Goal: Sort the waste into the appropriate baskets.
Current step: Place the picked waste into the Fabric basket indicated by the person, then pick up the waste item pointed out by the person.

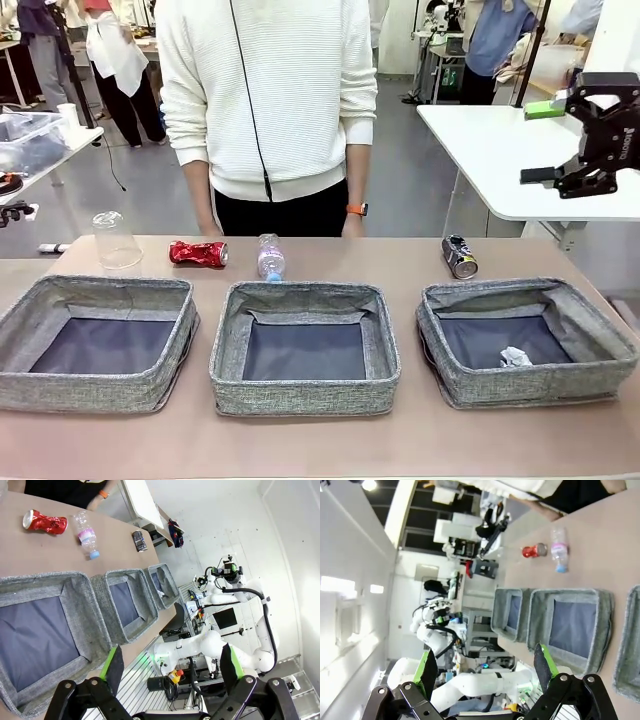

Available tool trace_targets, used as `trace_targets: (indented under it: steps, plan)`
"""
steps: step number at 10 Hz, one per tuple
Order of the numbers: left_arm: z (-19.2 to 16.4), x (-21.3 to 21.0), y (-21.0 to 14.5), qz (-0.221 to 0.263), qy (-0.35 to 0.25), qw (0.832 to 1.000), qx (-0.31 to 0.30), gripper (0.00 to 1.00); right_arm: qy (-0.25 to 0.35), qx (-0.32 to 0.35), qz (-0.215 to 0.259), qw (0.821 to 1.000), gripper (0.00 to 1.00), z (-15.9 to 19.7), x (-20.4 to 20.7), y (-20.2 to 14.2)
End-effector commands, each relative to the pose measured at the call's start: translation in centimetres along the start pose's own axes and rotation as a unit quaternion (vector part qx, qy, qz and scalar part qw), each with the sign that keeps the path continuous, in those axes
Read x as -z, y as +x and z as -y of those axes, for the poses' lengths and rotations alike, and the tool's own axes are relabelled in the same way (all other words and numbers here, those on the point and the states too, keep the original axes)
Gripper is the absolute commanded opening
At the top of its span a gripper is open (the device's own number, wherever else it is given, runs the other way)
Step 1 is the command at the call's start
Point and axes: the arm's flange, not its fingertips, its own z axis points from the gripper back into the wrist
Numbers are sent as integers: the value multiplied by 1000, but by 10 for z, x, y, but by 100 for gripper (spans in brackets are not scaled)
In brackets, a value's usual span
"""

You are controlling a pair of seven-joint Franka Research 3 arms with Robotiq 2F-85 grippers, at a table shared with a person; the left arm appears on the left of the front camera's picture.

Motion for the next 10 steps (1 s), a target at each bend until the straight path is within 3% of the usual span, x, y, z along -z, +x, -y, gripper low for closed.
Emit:
trace_targets:
  steps: [1, 10]
  plan:
    - [2, 0, 0, 4, -9, 1000, 11, 100, -3, 10, -5, 1000, 100, -8, -4, -1]
    - [2, 0, 0, 4, -9, 1000, 11, 100, -3, 10, -5, 1000, 100, -8, -4, -1]
